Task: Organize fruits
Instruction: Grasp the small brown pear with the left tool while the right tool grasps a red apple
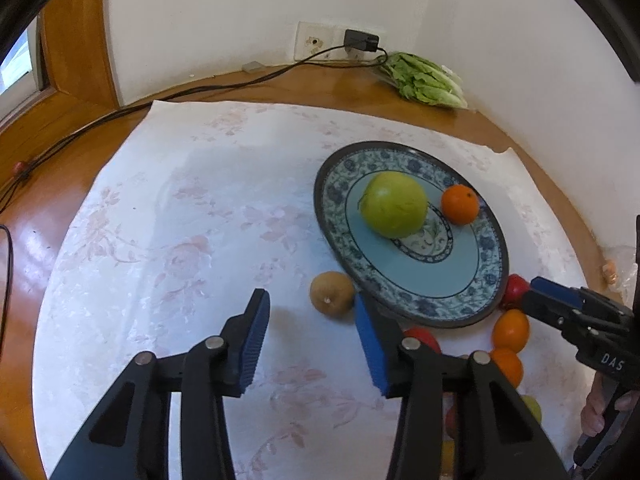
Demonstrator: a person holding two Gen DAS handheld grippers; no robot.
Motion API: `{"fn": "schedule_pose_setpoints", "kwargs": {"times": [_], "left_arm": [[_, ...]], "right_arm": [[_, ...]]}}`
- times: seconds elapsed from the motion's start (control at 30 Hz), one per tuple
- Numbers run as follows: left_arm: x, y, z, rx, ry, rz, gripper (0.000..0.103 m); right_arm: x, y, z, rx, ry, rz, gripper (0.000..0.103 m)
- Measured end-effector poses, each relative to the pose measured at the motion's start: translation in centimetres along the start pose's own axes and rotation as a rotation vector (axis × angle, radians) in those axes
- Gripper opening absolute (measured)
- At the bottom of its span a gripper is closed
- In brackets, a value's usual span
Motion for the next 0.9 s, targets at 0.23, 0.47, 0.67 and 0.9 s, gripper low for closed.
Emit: {"fn": "schedule_pose_setpoints", "kwargs": {"times": [0.23,0.47,0.67,0.9], "left_arm": [[0.0,0.3,0.5,-0.009,0.005,0.018,0.045],[-0.2,1.1,0.5,-0.026,0.021,0.043,0.024],[-0.2,1.0,0.3,-0.042,0.022,0.029,0.023],[-0.2,0.8,-0.4,-0.045,0.038,0.036,0.022]], "right_arm": [[-0.1,-0.1,0.0,0.001,0.003,0.006,0.044],[-0.2,-0.2,-0.1,0.000,0.005,0.009,0.044],[-0.2,-0.2,-0.1,0.001,0.004,0.010,0.044],[-0.3,-0.5,0.0,0.021,0.005,0.021,0.044]]}}
Point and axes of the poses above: each gripper's, at about its wrist camera, not at the fingertips, and z roughly the way its jaws point, y to its right, x to its top, the point moved 9 cm from there along z, roughly the way its jaws point, and after that the axes turned 13 degrees about x, right-handed, at the moved point
